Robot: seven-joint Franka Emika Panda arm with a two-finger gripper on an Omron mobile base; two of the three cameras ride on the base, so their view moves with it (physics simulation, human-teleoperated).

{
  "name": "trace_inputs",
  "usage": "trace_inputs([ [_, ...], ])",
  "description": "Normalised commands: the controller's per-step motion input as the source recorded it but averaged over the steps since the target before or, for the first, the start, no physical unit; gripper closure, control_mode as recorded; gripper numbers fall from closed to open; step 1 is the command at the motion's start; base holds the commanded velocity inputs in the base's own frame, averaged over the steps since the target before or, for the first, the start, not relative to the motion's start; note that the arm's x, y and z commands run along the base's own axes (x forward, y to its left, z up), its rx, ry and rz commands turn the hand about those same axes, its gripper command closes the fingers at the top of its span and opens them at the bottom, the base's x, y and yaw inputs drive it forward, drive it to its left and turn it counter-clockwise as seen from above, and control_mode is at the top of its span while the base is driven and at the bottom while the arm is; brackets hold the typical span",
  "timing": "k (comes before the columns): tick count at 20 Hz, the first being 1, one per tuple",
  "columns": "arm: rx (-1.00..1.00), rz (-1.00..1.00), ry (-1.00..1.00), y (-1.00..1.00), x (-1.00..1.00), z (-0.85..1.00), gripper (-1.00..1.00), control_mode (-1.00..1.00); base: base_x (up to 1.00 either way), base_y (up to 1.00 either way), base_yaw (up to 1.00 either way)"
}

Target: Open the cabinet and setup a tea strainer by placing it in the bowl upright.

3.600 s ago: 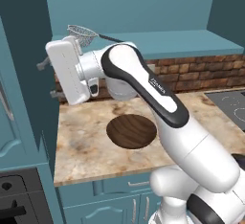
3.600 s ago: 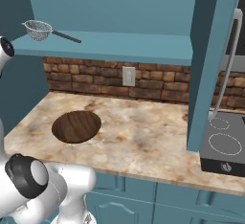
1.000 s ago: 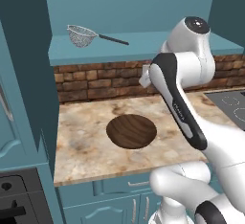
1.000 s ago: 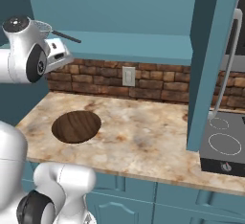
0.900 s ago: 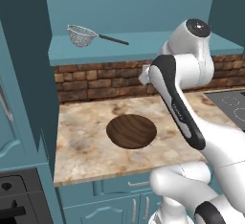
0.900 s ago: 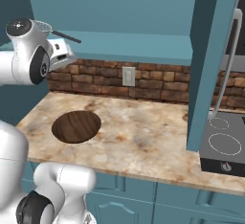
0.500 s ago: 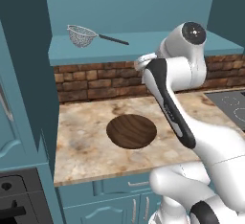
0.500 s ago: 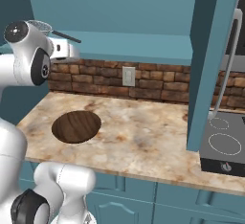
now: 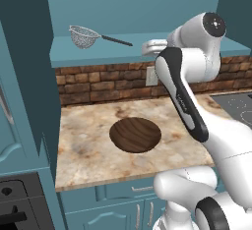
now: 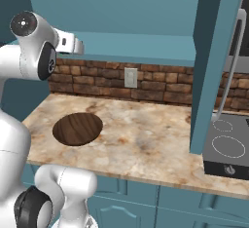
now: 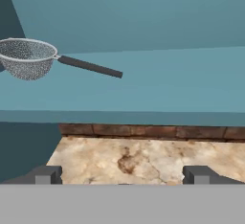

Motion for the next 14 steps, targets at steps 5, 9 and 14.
trace_inputs([
  [5,-0.05,0.05,0.00,0.03,0.31,0.00,-1.00,-1.00,0.00,0.00,0.00],
  [9,-0.12,0.12,0.00,0.00,0.42,0.01,-1.00,-1.00,0.00,0.00,0.00],
  [14,-0.07,0.16,0.00,0.00,0.38,0.00,-1.00,-1.00,0.00,0.00,0.00],
])
